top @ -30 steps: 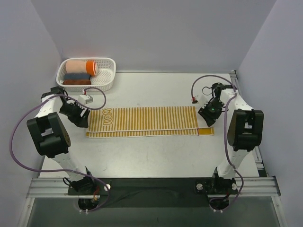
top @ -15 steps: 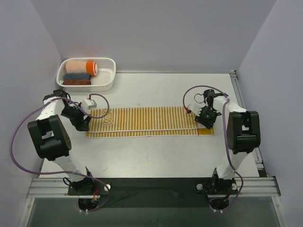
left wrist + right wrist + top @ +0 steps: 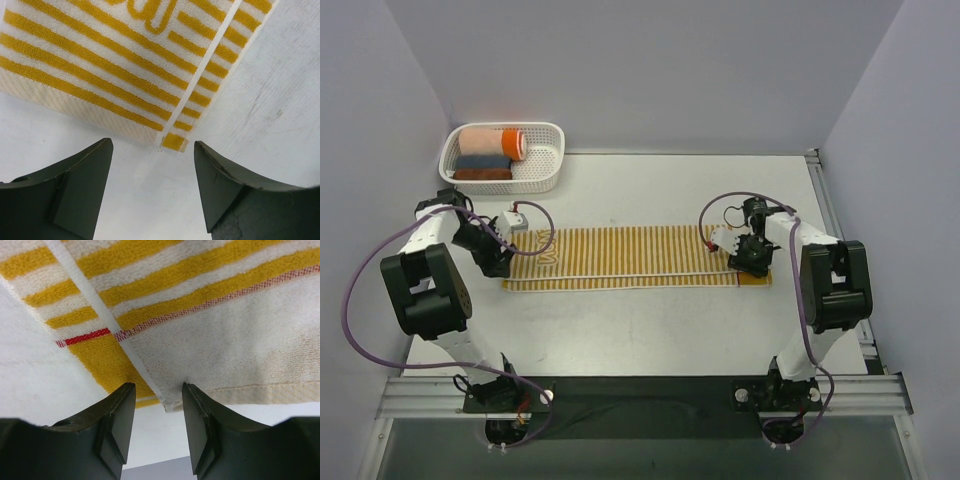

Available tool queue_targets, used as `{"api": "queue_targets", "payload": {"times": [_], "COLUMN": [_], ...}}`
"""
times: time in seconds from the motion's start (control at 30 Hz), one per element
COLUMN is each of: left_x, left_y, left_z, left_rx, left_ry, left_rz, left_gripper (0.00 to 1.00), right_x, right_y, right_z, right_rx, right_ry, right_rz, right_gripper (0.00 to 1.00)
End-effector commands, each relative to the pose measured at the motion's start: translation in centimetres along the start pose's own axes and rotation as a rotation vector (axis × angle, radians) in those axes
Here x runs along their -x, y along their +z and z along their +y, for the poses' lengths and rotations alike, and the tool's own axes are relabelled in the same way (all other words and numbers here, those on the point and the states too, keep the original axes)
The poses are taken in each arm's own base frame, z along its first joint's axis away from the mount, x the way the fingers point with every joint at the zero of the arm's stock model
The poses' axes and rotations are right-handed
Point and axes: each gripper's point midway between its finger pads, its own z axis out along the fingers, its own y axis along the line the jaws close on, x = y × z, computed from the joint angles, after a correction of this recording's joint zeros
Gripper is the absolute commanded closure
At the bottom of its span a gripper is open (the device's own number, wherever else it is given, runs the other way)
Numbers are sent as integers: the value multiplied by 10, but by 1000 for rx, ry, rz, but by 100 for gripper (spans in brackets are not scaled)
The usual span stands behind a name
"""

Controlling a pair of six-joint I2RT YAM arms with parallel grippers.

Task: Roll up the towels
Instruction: Fold the towel

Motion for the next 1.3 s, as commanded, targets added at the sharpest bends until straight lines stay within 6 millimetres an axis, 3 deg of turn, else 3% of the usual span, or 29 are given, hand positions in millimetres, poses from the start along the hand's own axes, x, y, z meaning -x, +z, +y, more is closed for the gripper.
{"api": "queue_targets", "payload": {"times": [0.0, 0.3, 0.4, 0.6, 0.83, 1.07, 1.27], "left_x": [17, 21, 22, 24, 21, -4, -10], "left_y": [-8, -12, -12, -11, -9, 5, 14], "left_z": [3, 9, 9, 9, 0, -12, -16], "left_rx": [12, 29, 28, 23, 13, -35, -59], "left_ry": [38, 29, 28, 30, 114, 224, 270], "left_rz": [-61, -68, -75, -83, -73, 21, 57], "left_gripper": [23, 24, 24, 27, 36, 38, 37], "right_x": [-4, -8, -6, -4, 0, 2, 1], "right_y": [-10, -1, -6, -18, -21, -21, -21], "right_z": [-2, -11, -14, -16, -16, -15, -12], "right_rx": [-52, -95, -112, -130, -111, -94, -83], "right_ry": [-61, -61, -53, -54, -38, -23, -19], "right_rz": [16, 43, 36, 28, 21, 27, 29], "right_gripper": [57, 70, 84, 100, 100, 100, 100]}}
